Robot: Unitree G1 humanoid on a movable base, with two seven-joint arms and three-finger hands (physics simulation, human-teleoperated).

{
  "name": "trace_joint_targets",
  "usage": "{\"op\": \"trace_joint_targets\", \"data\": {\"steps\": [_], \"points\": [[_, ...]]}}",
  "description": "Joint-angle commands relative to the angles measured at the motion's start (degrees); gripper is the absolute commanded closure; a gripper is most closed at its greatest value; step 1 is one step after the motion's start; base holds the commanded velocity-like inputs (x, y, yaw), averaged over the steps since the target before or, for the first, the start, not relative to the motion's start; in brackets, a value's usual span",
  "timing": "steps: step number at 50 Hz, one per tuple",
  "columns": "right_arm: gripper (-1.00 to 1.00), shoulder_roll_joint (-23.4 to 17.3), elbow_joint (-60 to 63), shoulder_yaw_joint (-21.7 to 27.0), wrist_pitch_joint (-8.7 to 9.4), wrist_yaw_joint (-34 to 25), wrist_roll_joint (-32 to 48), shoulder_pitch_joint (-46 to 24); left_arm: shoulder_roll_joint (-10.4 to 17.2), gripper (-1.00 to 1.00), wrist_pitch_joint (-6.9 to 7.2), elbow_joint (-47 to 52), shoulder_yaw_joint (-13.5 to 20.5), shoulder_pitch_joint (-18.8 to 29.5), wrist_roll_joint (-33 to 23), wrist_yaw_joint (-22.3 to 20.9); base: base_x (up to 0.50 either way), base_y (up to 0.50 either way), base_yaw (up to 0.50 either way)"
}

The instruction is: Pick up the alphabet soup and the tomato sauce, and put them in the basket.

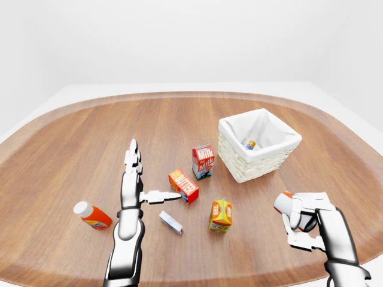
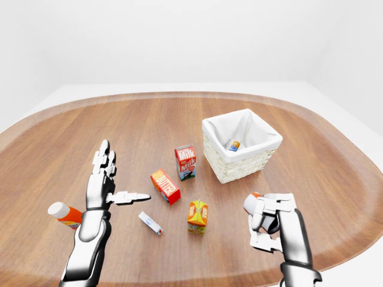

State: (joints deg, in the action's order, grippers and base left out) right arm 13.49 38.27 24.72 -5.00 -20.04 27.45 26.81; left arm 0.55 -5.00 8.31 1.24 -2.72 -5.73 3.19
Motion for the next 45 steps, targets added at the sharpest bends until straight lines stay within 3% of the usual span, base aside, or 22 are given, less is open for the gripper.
{"op": "trace_joint_targets", "data": {"steps": [1,8,20,45], "points": [[1.00,-1.2,2.7,-1.2,0.00,3.4,4.7,-1.0,0.0,-1.00,0.00,0.8,0.6,-0.3,1.3,-0.4,0.00,0.00,0.00],[1.00,-2.1,1.0,-2.8,0.00,6.9,8.6,-1.2,0.0,-1.00,0.00,0.5,0.6,-0.2,1.3,-0.3,0.00,0.00,0.00],[1.00,-4.5,8.3,-6.2,0.00,5.1,9.6,-3.3,0.0,-1.00,0.00,0.7,0.5,-0.4,1.3,-0.4,0.00,0.00,0.00],[1.00,-9.2,11.6,-10.3,0.00,5.1,11.8,-8.3,0.0,-1.00,0.00,0.1,0.4,-0.4,1.3,-0.4,0.00,0.00,0.00]]}}
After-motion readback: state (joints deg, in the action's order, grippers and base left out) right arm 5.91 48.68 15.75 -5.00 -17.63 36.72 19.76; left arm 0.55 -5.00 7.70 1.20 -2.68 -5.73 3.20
